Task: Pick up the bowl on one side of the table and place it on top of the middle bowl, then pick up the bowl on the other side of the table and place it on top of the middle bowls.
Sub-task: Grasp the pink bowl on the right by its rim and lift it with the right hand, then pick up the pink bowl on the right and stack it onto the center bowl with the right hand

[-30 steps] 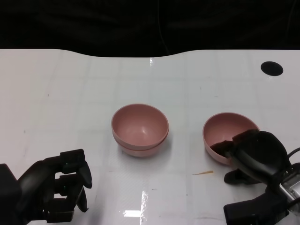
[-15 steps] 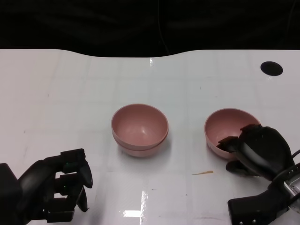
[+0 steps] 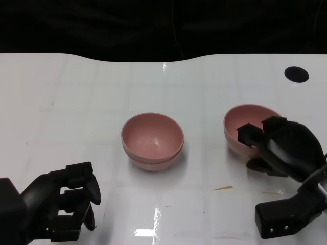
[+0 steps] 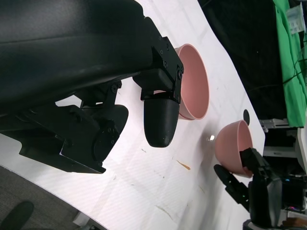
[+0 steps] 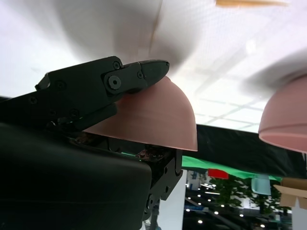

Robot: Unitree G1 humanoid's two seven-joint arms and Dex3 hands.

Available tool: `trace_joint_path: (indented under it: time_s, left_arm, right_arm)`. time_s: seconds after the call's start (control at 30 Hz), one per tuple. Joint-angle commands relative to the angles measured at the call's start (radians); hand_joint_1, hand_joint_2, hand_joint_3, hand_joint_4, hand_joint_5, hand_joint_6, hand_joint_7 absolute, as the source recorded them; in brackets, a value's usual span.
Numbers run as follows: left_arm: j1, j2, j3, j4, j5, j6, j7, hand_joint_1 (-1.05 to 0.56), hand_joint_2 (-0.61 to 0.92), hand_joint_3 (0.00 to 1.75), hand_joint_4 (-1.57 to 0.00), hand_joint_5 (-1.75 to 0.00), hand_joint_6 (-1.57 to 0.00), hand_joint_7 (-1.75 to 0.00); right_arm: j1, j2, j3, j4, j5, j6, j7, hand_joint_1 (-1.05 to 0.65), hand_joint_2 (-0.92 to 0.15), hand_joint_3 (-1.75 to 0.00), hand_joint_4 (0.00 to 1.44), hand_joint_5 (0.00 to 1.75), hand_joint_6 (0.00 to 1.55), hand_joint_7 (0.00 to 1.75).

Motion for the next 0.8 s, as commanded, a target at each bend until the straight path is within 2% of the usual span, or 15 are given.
trace_joint_path:
  time_s: [0.03,0.17,0.3,0.5,0.67,0.7,0.73,0.8]
  left_arm:
    - [0.002,0.013,0.005,-0.011,0.006,0.008,0.011,0.31,0.75,1.15,-0.73,-1.75,-0.61,-1.75]
    - [0.002,0.013,0.002,-0.008,0.015,-0.008,0.012,0.31,0.75,1.15,-0.72,-1.75,-0.61,-1.75]
    - [0.001,0.016,0.0,-0.006,0.022,-0.013,0.012,0.29,0.74,1.14,-0.71,-1.75,-0.6,-1.75]
    - [-0.003,0.012,0.003,-0.004,0.022,-0.004,0.012,0.29,0.74,1.14,-0.71,-1.75,-0.6,-1.75]
    - [-0.005,0.012,0.002,-0.003,0.025,0.0,0.012,0.28,0.74,1.13,-0.7,-1.75,-0.61,-1.75]
    - [-0.006,0.011,0.002,-0.003,0.024,0.0,0.011,0.28,0.74,1.13,-0.7,-1.75,-0.61,-1.75]
    - [-0.005,0.01,0.001,-0.002,0.025,-0.004,0.012,0.29,0.74,1.13,-0.7,-1.75,-0.61,-1.75]
    - [-0.004,0.007,0.0,0.001,0.026,-0.013,0.012,0.29,0.74,1.13,-0.7,-1.75,-0.61,-1.75]
  right_arm:
    - [-0.001,-0.047,-0.037,-0.07,0.055,-0.033,0.078,-0.19,-0.92,-0.17,0.74,1.75,0.48,1.75]
    - [-0.004,-0.072,-0.076,-0.165,0.115,-0.059,0.201,-0.23,-0.92,-0.19,0.74,1.75,0.49,1.75]
    - [-0.004,-0.075,-0.107,-0.239,0.155,-0.084,0.278,-0.24,-0.92,-0.22,0.74,1.75,0.48,1.75]
    - [-0.012,-0.041,-0.125,-0.38,0.2,-0.08,0.417,-0.24,-0.92,-0.28,0.79,1.75,0.53,1.75]
    - [-0.032,-0.005,-0.126,-0.458,0.2,-0.056,0.504,-0.26,-0.89,-0.23,0.81,1.75,0.56,1.71]
    - [-0.038,0.004,-0.125,-0.472,0.202,-0.052,0.521,-0.27,-0.9,-0.19,0.8,1.75,0.63,1.38]
    - [-0.052,0.019,-0.119,-0.483,0.197,-0.051,0.533,-0.27,-0.91,-0.15,0.8,1.75,0.74,1.14]
    - [-0.073,0.042,-0.11,-0.496,0.187,-0.046,0.557,-0.27,-0.92,-0.11,0.81,1.75,0.72,1.31]
